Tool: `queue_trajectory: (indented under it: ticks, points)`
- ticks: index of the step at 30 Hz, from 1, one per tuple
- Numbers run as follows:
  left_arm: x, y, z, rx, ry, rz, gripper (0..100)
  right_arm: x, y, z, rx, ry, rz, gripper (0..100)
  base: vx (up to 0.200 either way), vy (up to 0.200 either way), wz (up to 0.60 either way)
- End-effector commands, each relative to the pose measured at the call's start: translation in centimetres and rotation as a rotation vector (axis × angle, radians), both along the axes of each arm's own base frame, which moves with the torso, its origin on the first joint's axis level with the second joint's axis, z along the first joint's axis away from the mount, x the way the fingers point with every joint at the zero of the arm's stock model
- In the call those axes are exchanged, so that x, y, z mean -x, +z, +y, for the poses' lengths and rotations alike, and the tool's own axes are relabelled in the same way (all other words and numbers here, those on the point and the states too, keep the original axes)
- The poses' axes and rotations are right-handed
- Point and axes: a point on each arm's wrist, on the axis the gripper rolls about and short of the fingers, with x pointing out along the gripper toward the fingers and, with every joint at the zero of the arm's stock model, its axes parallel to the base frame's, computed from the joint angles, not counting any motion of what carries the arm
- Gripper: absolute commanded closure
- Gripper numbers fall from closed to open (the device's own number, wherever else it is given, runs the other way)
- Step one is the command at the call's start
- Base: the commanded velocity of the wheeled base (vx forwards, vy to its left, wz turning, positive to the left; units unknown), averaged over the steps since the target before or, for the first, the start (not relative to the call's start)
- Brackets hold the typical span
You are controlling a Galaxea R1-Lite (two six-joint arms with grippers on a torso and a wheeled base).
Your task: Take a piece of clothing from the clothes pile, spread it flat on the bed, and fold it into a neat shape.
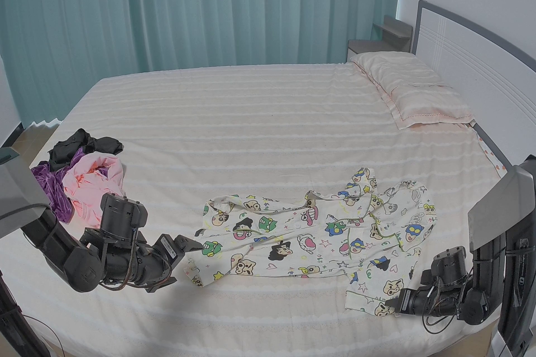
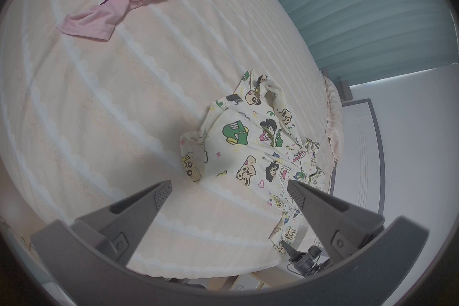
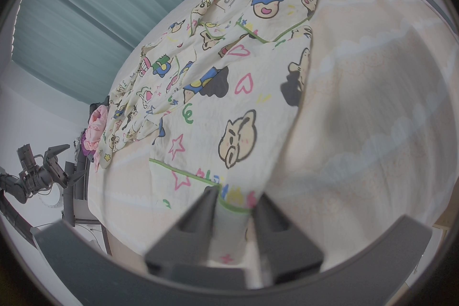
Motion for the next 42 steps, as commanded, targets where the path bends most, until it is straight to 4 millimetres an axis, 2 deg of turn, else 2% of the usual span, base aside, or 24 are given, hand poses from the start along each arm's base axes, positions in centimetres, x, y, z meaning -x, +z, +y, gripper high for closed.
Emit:
queue_trajectory:
  ticks: [1,5,7,8,18,28,34,42]
  points:
    - [0.3,-0.3,-1.1,-0.015,-0.033,0.006,0,0.4,1.6,-0.4,-0.008,-0.007,-0.024,100,0.0,0.0,0.0]
    - [0.2,-1.8,-3.1,-0.111,-0.031,0.009,0,0.4,4.0,-1.4,-0.049,-0.038,-0.097,100,0.0,0.0,0.0]
    - [0.2,-1.8,-3.1,-0.115,-0.03,0.009,0,0.4,4.1,-1.5,-0.052,-0.039,-0.098,100,0.0,0.0,0.0]
    - [0.2,-2.4,-3.9,-0.149,-0.037,0.012,0,0.8,5.9,-2.2,-0.096,-0.045,-0.145,100,0.0,0.0,0.0]
    - [0.7,-2.5,-5.4,-0.155,-0.094,0.006,0,3.1,10.8,-3.4,-0.148,-0.061,-0.309,100,0.0,0.0,0.0]
    - [0.6,-2.4,-5.6,-0.154,-0.094,0.002,0,3.9,13.5,-4.8,-0.202,-0.08,-0.47,100,0.0,0.0,0.0]
    - [0.4,-3.0,-6.3,-0.163,-0.117,0.005,0,4.1,15.0,-5.2,-0.215,-0.089,-0.553,100,0.0,0.0,0.0]
    - [-2.0,-4.5,-7.8,-0.188,-0.104,-0.009,0,4.6,16.0,-5.3,-0.234,-0.073,-0.591,100,0.0,0.0,0.0]
